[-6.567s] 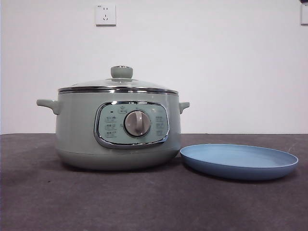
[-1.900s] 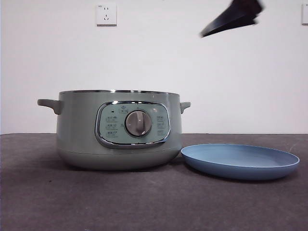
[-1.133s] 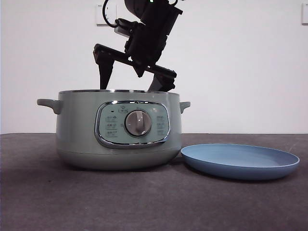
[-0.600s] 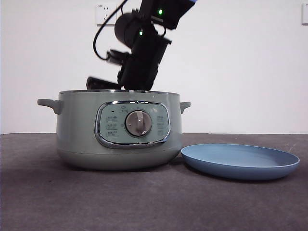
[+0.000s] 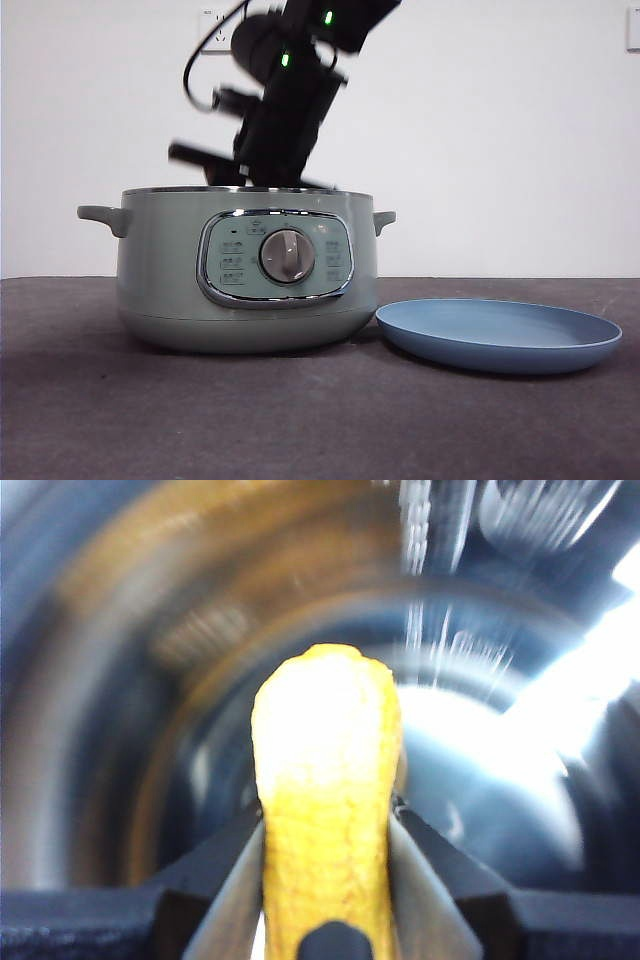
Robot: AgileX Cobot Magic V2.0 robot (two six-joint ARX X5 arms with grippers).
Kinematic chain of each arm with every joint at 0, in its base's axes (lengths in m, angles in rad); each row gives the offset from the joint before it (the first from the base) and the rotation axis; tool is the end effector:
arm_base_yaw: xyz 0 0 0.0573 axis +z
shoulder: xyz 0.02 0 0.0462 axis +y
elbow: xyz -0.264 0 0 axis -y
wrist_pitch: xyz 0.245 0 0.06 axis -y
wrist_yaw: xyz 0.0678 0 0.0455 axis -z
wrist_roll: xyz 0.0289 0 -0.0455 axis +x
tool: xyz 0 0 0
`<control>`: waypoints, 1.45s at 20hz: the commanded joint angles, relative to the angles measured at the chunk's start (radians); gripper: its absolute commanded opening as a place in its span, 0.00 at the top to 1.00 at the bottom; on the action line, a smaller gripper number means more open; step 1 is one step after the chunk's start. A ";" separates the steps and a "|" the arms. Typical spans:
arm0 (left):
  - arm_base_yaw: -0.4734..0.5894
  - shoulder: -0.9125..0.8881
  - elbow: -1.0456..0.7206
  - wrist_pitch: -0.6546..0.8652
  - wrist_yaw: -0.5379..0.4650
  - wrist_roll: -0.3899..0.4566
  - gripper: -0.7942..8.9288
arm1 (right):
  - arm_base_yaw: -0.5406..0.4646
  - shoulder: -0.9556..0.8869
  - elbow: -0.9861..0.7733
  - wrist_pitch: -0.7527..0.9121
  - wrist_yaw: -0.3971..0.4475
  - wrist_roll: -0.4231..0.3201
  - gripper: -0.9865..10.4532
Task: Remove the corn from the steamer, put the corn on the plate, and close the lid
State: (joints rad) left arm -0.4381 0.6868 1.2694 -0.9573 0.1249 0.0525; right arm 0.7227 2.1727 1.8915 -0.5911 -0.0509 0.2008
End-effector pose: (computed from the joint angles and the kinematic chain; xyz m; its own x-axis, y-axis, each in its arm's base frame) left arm 0.0684 -0.0360 0.4205 0.7833 -0.5045 -0.3631 0.5426 0.8400 0.0033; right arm 0.3618 0.3210 0.2367 0.4480 0.4629 -0.7648 -0.5568 0.8138 0.1664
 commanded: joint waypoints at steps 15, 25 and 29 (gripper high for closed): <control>-0.001 -0.008 0.009 0.053 0.008 0.004 0.93 | -0.272 -0.682 -0.386 -0.180 0.127 -0.135 0.92; 0.000 0.031 0.009 0.066 0.008 0.004 0.93 | -0.337 -0.628 -1.002 0.398 0.024 -0.015 0.92; 0.000 0.042 0.009 0.066 0.008 0.004 0.93 | -0.337 -0.495 -1.004 0.510 0.028 -0.012 0.92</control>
State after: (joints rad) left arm -0.4381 0.7387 1.2697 -0.9455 0.1257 0.0525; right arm 0.3859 1.6608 0.8963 -0.0872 -0.0254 0.1768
